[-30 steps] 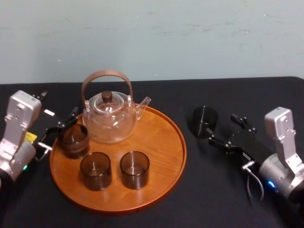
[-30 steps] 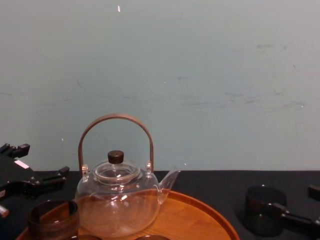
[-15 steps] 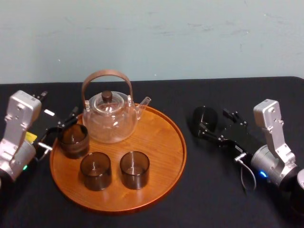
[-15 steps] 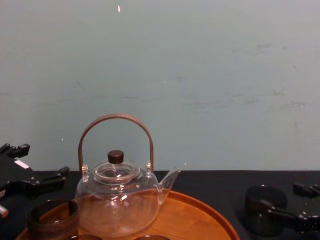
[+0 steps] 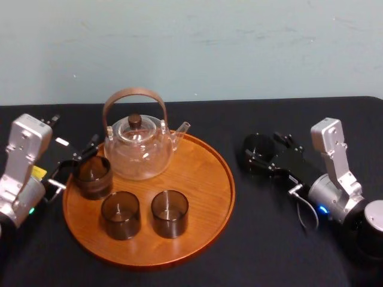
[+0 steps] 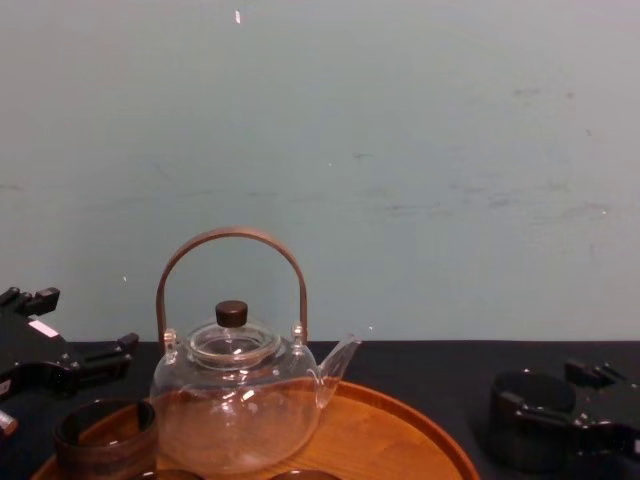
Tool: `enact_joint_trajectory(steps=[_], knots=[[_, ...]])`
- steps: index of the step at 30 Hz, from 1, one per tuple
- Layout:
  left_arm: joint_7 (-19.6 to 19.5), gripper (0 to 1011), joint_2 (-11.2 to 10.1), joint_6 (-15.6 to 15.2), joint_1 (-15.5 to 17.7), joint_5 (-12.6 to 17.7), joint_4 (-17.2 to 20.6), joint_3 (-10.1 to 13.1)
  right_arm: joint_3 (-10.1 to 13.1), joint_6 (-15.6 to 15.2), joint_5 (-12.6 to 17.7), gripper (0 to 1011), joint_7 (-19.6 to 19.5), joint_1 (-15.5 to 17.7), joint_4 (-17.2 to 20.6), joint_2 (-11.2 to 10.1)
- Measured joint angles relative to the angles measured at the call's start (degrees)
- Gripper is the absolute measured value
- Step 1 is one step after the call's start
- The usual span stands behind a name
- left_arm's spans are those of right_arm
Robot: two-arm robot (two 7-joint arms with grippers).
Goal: Pick up the glass from the table and place it on the tray.
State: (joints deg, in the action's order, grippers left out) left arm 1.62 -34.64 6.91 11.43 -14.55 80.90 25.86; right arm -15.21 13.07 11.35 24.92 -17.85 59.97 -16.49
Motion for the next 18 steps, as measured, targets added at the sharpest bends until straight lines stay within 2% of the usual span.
enact_joint_trajectory(steps=[10,18], knots=[[0.00,1001,0.00,0.00,0.00,0.00,0.00,0.00,-0.53,1.81,0.20,1002,1.14,-3.49,-5.74,1.19],[0.00,1001,0.00,0.00,0.00,0.00,0.00,0.00,-0.78,2.06,0.10,1002,1.32,-4.31,-7.10,1.45]])
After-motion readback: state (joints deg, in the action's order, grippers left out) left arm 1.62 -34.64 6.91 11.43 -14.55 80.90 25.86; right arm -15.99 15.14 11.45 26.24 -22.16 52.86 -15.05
